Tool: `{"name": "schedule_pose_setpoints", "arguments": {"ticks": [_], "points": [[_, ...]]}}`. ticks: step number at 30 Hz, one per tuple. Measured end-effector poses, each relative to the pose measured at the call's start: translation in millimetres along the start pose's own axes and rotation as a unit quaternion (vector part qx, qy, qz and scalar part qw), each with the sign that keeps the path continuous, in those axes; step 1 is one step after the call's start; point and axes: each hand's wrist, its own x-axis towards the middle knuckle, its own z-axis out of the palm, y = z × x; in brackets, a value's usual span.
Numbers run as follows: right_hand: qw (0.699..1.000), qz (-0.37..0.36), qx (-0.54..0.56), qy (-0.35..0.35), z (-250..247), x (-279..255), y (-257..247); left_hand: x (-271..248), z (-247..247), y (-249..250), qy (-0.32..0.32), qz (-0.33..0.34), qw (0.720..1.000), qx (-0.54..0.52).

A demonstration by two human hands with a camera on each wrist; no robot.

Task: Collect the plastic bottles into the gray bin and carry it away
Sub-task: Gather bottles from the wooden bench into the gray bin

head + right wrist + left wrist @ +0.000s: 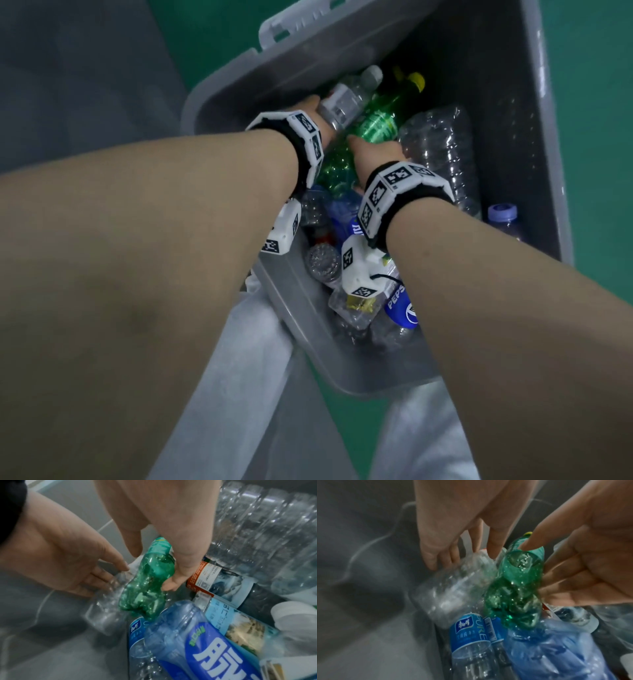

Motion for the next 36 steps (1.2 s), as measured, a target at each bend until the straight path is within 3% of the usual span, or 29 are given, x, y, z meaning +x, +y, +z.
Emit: {"name": "schedule_pose_setpoints", "arguments": {"ticks": [5,11,17,21,28,36], "points": [[0.999,-0.019,0.003,-0.035,-5.7,16.7,-2.1,11.0,3.8,14.2,-0.016,0.017,0.999,0.024],[0.999,-0.024,-0.021,-0.044,-2.0,-1.1,-5.4,-3.3,3.8,20.6,0.003,0.006,1.000,-0.003],[0.998,-0.058,-0.028,-0.028,-14.0,-29.0,9.6,-44.3,-0.6,20.2,0.010,-0.017,1.000,-0.019],[0.997,-0.082,-0.011,-0.012,-24.7,-69.3,17.3,-80.2,-9.5,19.2,0.004,-0.060,0.992,-0.109],[0.990,-0.121,-0.066,-0.036,-30.5,-140.3,8.2,-148.7,-35.6,18.4,0.018,-0.082,0.949,-0.305],[0.963,-0.201,-0.160,-0.079,-14.5,-218.0,-4.5,-225.1,-78.0,-23.9,0.084,-0.144,0.871,-0.461]]}}
